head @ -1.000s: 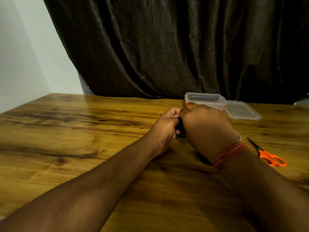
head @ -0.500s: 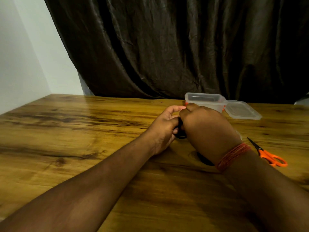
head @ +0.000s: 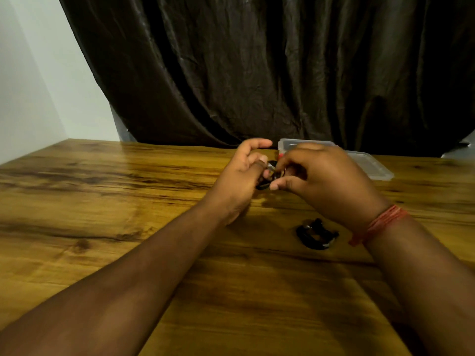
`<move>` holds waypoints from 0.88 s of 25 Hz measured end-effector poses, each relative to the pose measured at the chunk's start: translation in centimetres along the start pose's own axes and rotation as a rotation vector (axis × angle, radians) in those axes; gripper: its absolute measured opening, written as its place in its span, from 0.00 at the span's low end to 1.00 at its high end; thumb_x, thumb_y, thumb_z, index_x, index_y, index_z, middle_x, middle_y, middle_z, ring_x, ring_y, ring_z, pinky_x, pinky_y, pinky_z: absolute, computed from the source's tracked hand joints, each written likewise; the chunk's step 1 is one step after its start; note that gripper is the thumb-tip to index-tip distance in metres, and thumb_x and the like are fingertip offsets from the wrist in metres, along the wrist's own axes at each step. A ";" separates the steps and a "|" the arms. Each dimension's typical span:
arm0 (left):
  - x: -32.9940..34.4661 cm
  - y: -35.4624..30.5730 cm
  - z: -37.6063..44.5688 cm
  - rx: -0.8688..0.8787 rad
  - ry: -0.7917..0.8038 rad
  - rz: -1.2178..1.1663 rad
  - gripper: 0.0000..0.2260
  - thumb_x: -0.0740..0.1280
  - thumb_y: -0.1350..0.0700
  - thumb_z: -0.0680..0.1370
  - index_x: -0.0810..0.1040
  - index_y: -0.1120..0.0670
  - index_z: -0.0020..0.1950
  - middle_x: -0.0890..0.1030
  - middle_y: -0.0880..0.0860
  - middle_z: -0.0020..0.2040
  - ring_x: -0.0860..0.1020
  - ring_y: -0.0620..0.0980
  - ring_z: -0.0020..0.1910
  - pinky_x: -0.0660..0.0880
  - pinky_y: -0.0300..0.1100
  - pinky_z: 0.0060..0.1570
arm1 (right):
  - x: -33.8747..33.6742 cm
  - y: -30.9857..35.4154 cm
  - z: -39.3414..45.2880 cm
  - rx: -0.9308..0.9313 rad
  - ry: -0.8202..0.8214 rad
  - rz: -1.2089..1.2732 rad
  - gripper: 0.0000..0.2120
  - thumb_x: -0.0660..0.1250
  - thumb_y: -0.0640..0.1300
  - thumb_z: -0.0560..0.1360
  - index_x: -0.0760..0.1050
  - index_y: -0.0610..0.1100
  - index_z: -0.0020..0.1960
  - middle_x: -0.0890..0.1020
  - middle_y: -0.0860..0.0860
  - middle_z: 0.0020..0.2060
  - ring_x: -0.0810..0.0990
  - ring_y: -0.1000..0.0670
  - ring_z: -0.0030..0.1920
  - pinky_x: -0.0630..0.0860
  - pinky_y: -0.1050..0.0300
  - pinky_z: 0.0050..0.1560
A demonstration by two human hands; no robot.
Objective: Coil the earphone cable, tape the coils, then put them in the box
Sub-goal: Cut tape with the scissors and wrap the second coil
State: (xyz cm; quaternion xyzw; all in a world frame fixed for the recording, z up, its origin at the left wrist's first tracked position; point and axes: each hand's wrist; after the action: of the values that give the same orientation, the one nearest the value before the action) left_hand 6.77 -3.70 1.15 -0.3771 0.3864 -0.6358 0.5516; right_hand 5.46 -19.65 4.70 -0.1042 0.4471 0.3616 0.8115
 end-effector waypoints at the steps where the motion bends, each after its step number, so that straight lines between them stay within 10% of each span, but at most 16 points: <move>1: -0.3 -0.2 0.1 0.025 -0.010 0.006 0.12 0.55 0.65 0.83 0.69 0.54 0.63 0.73 0.49 0.37 0.71 0.39 0.32 0.70 0.31 0.35 | -0.1 -0.3 0.0 0.048 -0.039 0.032 0.18 0.76 0.56 0.66 0.77 0.49 0.50 0.74 0.57 0.42 0.75 0.54 0.41 0.75 0.54 0.41; 7: -0.8 -1.2 -0.5 0.147 0.115 0.120 0.12 0.54 0.64 0.83 0.66 0.56 0.66 0.73 0.48 0.40 0.73 0.36 0.35 0.70 0.27 0.36 | 1.9 0.2 -0.3 0.182 -0.016 0.321 0.24 0.77 0.49 0.67 0.72 0.52 0.60 0.77 0.58 0.54 0.76 0.59 0.54 0.71 0.71 0.51; 12: -0.6 -1.7 -0.8 0.210 0.189 0.172 0.11 0.54 0.65 0.83 0.65 0.57 0.65 0.71 0.50 0.40 0.72 0.37 0.37 0.70 0.28 0.36 | 2.1 -0.9 -0.1 0.209 -0.115 0.634 0.13 0.70 0.38 0.72 0.75 0.52 0.52 0.80 0.49 0.47 0.81 0.46 0.48 0.78 0.40 0.50; 22: -0.3 -2.7 -1.3 0.273 0.242 0.233 0.09 0.55 0.64 0.83 0.67 0.51 0.58 0.72 0.53 0.41 0.73 0.37 0.39 0.72 0.30 0.39 | 1.0 -2.1 -0.2 -0.042 -0.049 0.842 0.14 0.66 0.35 0.74 0.71 0.53 0.51 0.73 0.39 0.47 0.75 0.33 0.52 0.73 0.31 0.54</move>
State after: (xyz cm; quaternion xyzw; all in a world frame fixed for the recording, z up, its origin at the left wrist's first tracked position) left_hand 4.49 -3.04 3.02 -0.1726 0.4011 -0.6547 0.6170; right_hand 7.09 -20.76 3.49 0.0799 0.4236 0.6731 0.6010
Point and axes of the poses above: each hand's wrist, its own z-axis towards the middle knuckle, its own x-axis out of the palm, y = z × x
